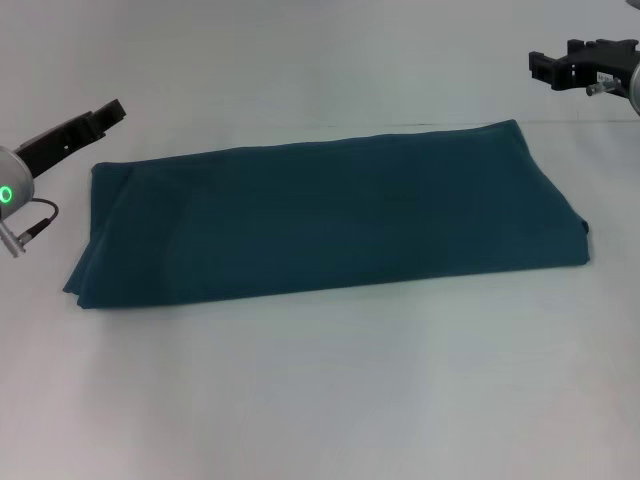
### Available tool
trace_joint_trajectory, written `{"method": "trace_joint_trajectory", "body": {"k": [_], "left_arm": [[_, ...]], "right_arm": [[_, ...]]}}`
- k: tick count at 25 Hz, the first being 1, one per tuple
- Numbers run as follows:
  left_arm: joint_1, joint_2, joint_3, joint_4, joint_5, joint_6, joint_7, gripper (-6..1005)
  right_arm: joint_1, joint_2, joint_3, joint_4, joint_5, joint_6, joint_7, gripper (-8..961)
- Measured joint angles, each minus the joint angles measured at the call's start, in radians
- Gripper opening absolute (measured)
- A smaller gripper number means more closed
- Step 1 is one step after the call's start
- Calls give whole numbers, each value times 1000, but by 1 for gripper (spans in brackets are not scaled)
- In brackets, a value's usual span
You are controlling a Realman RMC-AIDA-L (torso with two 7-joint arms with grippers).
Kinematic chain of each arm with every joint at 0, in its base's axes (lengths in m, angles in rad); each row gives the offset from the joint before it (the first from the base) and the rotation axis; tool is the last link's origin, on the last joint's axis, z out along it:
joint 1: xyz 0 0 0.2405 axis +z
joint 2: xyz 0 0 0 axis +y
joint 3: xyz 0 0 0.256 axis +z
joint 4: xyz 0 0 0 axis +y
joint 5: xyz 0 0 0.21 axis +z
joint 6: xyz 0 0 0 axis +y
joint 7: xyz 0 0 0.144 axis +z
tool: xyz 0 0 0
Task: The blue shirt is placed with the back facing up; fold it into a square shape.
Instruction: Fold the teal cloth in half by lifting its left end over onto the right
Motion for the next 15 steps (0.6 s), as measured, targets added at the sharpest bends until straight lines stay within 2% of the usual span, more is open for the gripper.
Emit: {"method": "trace_joint_trajectory", "body": {"k": [2, 7, 12, 15], "left_arm": [[1, 0, 0, 0, 0, 9, 0, 392], [17, 7, 1, 6, -1, 90, 0, 641], [65, 11, 1, 28, -1, 213, 1, 864], [104, 8, 1, 63, -6, 297, 1, 888]], "right_arm": [[-10, -4, 1, 1, 9, -24, 13, 550], [-48, -19, -2, -9, 11, -138, 81, 570], [-117, -26, 5, -78, 11, -335, 179, 569], [-171, -23, 8, -142, 17, -439, 247, 568]]}}
